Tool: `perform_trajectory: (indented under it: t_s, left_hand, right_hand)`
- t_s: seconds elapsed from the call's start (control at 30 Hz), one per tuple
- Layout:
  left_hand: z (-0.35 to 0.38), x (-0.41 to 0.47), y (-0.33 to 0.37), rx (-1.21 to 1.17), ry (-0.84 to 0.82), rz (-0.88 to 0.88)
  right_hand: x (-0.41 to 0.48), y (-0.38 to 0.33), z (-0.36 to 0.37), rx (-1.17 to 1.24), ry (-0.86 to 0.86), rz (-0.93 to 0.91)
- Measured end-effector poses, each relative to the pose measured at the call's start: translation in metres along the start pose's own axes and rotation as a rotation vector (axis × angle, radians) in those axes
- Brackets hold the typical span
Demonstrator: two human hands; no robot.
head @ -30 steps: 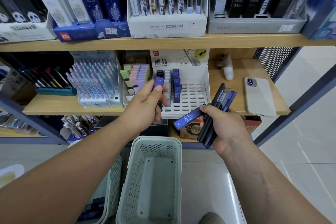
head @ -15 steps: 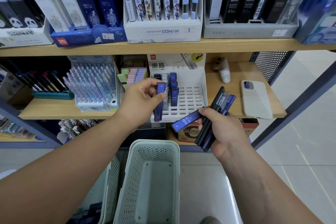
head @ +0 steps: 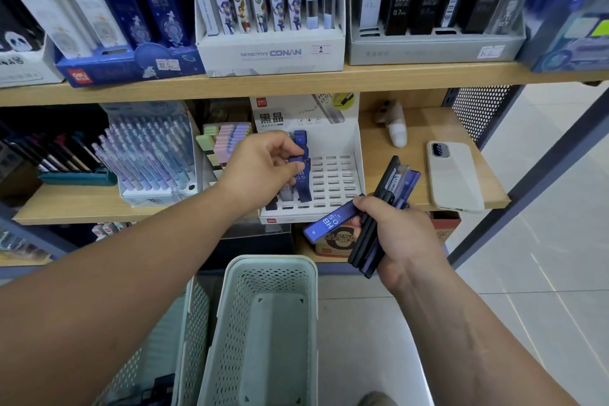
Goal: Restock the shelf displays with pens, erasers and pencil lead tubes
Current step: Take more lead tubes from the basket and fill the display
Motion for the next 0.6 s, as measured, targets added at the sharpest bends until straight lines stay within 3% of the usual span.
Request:
perform_trajectory:
  t_s: [0.3, 0.5, 0.6]
  left_hand:
    - [0.0074, 0.0012, -0.0024, 0.214, -0.028, 0.082]
    - [0.0052, 0.0053, 0.0044, 0.436, 0.085, 0.261]
    - [0.0037, 0.0019, 0.0052, 0.497, 0.113, 0.259]
  right_hand:
    - [-0.0010, -0.0012, 0.0005, 0.010, -0.002, 0.000]
    - [-0.0021, -0.0025, 0.0001, 0.020, -0.011, 0.003]
    - [-0.0020, -0.0037, -0.0015, 0.017, -0.006, -0.006]
Point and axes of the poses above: each hand's wrist, its own x-axis towards the middle knuckle, its own z-axis out of the palm, y = z × x, the point moved 6 cm from there along x, towards the middle knuckle, and after that the axes turned 14 degrees about x, right-handed, at the moved point
